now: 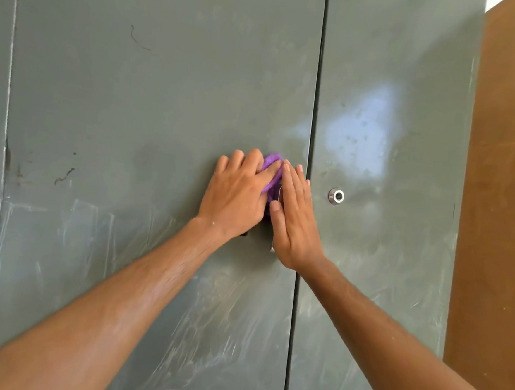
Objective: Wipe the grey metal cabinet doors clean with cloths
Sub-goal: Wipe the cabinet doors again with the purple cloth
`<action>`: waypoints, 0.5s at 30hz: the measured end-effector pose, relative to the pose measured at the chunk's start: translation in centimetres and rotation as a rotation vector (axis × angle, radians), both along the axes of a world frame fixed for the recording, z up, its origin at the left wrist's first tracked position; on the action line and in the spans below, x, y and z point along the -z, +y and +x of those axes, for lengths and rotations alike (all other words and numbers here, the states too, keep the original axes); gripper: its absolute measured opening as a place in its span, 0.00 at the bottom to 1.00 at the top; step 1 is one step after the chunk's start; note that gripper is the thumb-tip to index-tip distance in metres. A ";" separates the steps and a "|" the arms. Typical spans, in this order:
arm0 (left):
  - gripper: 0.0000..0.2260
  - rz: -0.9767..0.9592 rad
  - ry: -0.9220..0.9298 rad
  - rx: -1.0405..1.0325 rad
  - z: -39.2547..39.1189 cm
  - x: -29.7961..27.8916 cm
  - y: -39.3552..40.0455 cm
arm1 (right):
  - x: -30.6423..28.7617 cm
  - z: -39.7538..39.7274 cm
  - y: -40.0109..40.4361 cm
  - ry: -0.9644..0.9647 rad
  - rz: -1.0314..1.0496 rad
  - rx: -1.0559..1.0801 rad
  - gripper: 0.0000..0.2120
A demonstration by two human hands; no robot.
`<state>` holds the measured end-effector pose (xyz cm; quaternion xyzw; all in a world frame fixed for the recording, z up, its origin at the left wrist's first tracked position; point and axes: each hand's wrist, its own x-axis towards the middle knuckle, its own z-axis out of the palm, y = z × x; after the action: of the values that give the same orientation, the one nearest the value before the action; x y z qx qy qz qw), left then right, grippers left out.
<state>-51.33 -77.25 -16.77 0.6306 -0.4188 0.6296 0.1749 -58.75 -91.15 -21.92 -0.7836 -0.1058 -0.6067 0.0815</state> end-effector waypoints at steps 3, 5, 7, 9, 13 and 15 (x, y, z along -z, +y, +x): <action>0.23 0.113 -0.072 -0.015 0.7 0.5 0.9 | -0.1 0.1 0.0 -0.004 0.055 -0.009 0.30; 0.21 0.106 -0.102 0.019 0.8 2.9 2.0 | 0.1 0.2 0.0 -0.016 0.050 -0.001 0.29; 0.14 0.260 -0.180 0.044 0.7 5.7 2.1 | 0.2 0.4 0.0 -0.021 0.040 0.004 0.29; 0.10 0.387 -0.212 0.021 0.5 7.4 1.9 | 0.1 0.4 0.0 -0.013 0.039 0.018 0.29; 0.13 0.228 -0.135 -0.035 0.3 7.2 3.4 | 0.2 0.4 0.4 -0.030 0.038 0.058 0.29; 0.20 0.036 -0.063 -0.067 0.8 5.6 4.5 | 0.5 1.1 1.5 -0.069 0.111 0.086 0.28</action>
<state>-50.50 -72.80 -22.41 0.6271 -0.4138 0.6472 0.1290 -57.69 -89.65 -22.38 -0.7604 -0.0409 -0.6412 0.0949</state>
